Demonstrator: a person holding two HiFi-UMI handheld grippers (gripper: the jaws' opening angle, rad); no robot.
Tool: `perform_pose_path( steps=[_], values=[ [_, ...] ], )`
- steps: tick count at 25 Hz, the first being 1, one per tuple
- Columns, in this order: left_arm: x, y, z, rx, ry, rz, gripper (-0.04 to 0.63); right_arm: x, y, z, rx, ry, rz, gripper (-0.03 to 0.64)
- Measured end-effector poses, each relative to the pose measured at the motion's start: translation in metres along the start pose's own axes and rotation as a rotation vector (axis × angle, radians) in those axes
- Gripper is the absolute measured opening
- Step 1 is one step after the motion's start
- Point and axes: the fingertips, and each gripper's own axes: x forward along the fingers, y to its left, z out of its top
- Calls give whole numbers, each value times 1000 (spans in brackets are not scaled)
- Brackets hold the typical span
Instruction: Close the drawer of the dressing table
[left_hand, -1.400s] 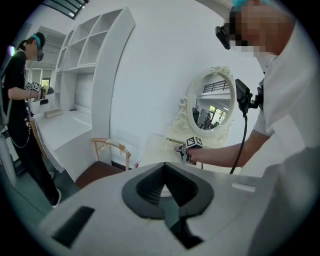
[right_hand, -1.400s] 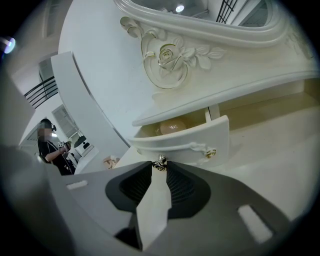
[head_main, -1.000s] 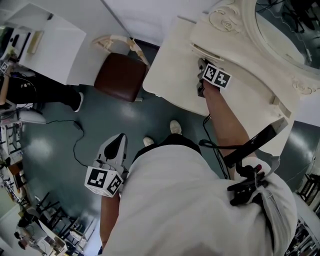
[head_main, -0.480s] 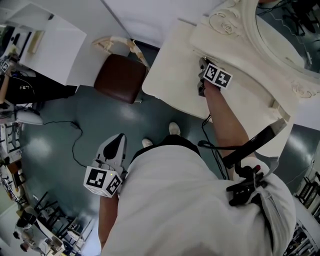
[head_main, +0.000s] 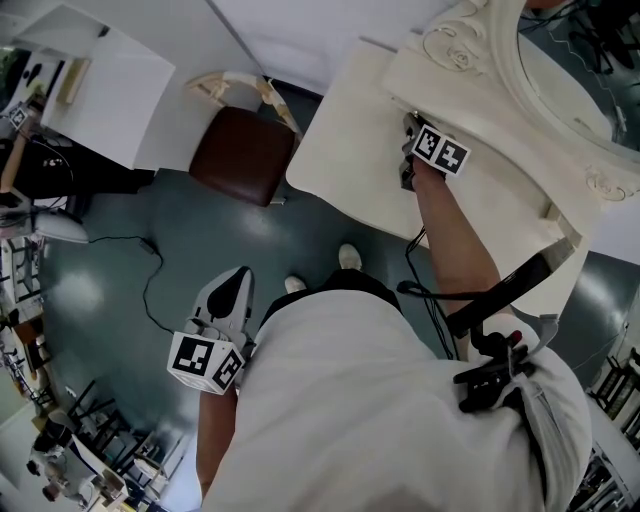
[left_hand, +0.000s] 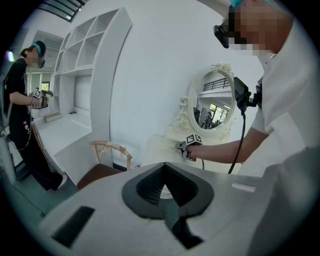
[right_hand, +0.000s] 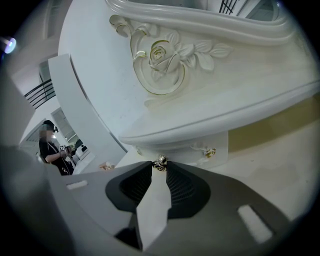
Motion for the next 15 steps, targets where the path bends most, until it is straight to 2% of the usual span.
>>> perform_pose_path(
  steps=[15],
  values=[
    [-7, 14, 3, -8, -13, -5, 0, 3, 4, 2, 12, -4, -9, 94]
  ],
)
